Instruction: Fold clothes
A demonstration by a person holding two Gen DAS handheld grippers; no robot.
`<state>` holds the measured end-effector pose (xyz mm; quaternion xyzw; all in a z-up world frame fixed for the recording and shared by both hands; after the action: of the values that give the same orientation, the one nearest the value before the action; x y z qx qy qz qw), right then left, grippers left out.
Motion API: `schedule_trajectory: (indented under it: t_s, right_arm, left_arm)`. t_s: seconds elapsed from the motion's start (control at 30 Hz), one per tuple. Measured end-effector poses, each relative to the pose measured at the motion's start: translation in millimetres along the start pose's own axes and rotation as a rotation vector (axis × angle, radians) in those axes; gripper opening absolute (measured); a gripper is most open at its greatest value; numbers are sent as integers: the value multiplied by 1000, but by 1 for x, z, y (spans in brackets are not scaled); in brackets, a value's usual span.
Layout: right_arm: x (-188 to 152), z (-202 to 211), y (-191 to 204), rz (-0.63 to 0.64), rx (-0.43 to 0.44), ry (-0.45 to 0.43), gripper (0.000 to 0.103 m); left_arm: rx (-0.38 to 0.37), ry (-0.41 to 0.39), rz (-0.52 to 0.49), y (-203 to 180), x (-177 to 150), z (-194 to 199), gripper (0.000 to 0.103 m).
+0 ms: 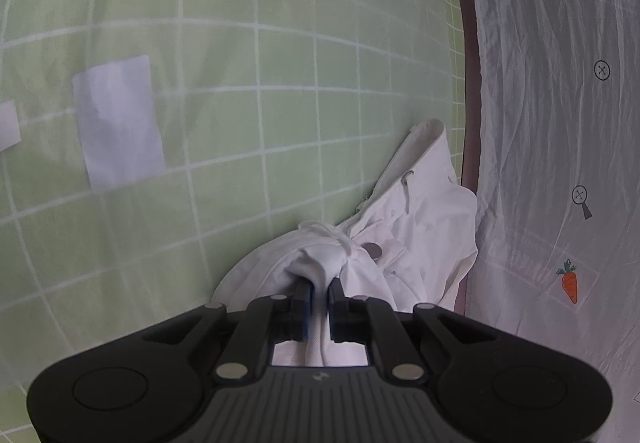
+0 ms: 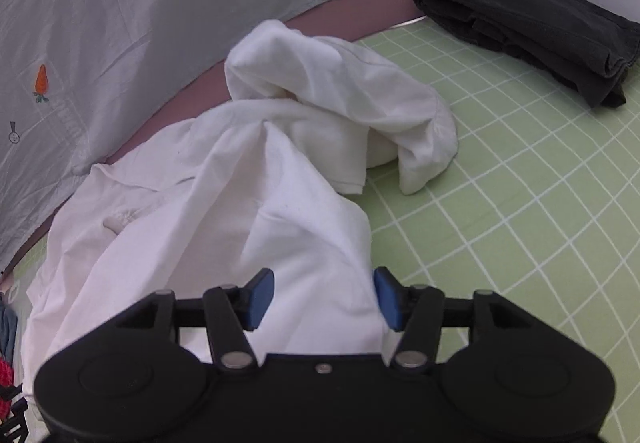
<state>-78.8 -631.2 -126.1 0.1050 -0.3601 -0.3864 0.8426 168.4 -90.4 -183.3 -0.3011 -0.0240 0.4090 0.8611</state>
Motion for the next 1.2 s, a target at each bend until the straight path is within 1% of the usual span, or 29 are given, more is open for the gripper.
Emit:
schedule_trajectory:
  t_s: [0.03,0.07,0.1,0.13,0.2,0.33,0.43,0.5,0.57,0.63,0.67,0.73,0.77,0.9,1.0,1.03,1.1,1.2]
  right_arm:
    - [-4,-3,-3,-7,-3,15,55]
    - [-6,-5,-6,-21,0,22,46]
    - [-6,-6,-8,-33,-2,28,25]
    - [-4,-6,-9,-32,-9,26,17]
    - [3,-1,-8,6,-37,-4,11]
    - [33,22,7,173,-122,-139,10]
    - [62,47,23,256,-149,-283,10]
    - [72,70,39,321,-140,-381,10]
    - [73,92,57,384,-120,-458,10]
    - [60,109,73,435,-136,-494,10]
    - [51,114,78,457,-148,-498,10]
    - [29,111,73,464,-172,-452,10]
    - [15,105,66,445,-182,-406,9]
    - [-46,83,28,302,-164,-213,9]
    - [-92,70,4,207,-145,-85,9]
    - [-107,70,3,209,-142,-61,9]
    - [-123,73,9,243,-140,-38,9]
    - [-141,79,23,262,-94,-17,9]
  left_arm:
    - [0,-6,0,0,0,0,9]
    - [3,-18,-6,-1,0,2,8]
    - [10,-32,-17,-2,0,3,7]
    - [18,-45,-26,-4,0,5,7]
    - [28,-72,-28,-7,3,10,6]
    - [11,-138,-11,-14,27,27,5]
    - [2,-193,3,-20,49,45,5]
    - [-23,-227,12,-23,60,60,5]
    - [-44,-248,10,-24,64,73,5]
    - [-39,-282,-8,-22,62,83,5]
    - [-22,-310,-37,-20,60,87,5]
    - [22,-350,-79,-8,56,91,5]
    - [40,-352,-86,1,54,90,5]
    - [98,-328,-84,45,46,86,6]
    - [109,-338,-85,68,39,91,6]
    - [110,-346,-84,74,39,95,6]
    - [101,-362,-71,82,45,106,6]
    - [117,-412,-75,92,54,128,6]
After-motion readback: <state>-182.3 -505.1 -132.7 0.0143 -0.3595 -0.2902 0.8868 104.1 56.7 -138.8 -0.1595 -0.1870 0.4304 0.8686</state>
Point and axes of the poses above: each gripper's, at about its wrist camera, not at the fingertips, and z roughly against the way its jaws point, y to its left, x to its top, the point moved 3 cm from there along -z, roughly the way its jaws point, and after that the axes turned 13 degrees about x, right-handed, at the moved point
